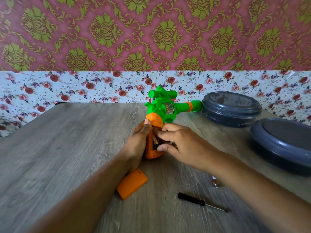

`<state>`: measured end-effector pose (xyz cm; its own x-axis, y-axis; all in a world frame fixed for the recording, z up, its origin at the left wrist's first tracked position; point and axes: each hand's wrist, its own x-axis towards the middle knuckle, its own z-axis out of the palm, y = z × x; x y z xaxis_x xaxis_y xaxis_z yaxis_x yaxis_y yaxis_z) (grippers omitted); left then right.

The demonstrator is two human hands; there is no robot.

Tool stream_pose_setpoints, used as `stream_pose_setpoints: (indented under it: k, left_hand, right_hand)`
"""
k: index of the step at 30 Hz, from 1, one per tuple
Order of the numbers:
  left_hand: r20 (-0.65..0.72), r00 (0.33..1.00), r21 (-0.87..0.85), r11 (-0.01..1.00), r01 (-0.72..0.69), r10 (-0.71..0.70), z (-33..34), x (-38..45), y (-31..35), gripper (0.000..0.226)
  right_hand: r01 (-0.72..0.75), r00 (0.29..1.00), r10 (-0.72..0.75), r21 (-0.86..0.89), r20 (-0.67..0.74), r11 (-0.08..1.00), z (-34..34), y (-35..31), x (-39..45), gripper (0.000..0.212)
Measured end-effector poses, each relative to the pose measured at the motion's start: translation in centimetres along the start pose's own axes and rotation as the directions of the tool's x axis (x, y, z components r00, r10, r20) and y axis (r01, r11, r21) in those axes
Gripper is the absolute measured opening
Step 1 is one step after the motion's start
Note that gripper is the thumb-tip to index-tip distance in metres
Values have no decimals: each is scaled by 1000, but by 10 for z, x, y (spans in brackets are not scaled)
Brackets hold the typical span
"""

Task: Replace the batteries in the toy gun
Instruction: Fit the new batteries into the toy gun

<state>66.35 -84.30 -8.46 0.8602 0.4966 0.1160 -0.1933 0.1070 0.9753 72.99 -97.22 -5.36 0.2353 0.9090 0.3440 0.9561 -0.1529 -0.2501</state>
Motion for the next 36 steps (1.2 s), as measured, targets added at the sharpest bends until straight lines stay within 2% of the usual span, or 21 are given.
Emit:
stream_pose_setpoints:
  k: [6, 9, 13, 17, 20, 23, 26, 28, 29, 31, 33, 36]
  left_hand:
    - [-28, 999, 12, 1000, 29, -28, 1, -3, 5, 29]
    - [-29, 1000, 87, 996, 4, -2, 4, -5, 7, 25]
    - [34, 998, 158, 986, -59, 54, 11, -10, 7, 19]
    - [95, 994, 172, 982, -77, 62, 11, -12, 10, 39]
    - [117, 991, 244, 965, -95, 68, 10, -10, 9, 45]
    - [71, 994, 315, 944, -103, 85, 10, -10, 7, 38]
    - [10, 997, 395, 916, -72, 74, 11, -10, 4, 29]
    - [-8, 997, 404, 913, -62, 71, 10, -6, 1, 12]
    - [-12, 997, 409, 911, -60, 72, 10, -5, 0, 11]
    - [-20, 997, 397, 916, -56, 70, 10, -5, -1, 13]
    - [-35, 998, 386, 922, -32, 49, 9, -3, -2, 14]
    - [-45, 998, 389, 921, -12, 32, 8, -3, -2, 13]
  right_hand:
    - [28, 997, -27, 13, -70, 1000, 4, -1, 1, 19]
    - [-23, 980, 31, 41, -197, 999, 8, 2, 3, 20]
    - [-138, 894, 181, 132, -410, 982, 13, 8, 8, 18]
    - [-246, 854, 306, 192, -422, 950, 12, 14, 9, 24]
    - [-263, 849, 361, 285, -385, 922, 12, 18, 10, 26]
    - [-314, 855, 442, 410, -271, 857, 9, 24, 11, 29]
    - [-380, 876, 460, 380, -146, 843, -6, 32, 10, 24]
    - [-429, 899, 433, 317, 62, 846, -30, 30, 5, 25]
    - [-457, 888, 420, 241, 190, 856, -45, 26, 2, 27]
    - [-470, 793, 448, -53, 412, 881, -71, 13, -6, 33]
    - [-417, 637, 549, -357, 541, 836, -85, 0, -12, 39]
    - [-378, 460, 655, -535, 599, 755, -85, -7, -15, 38]
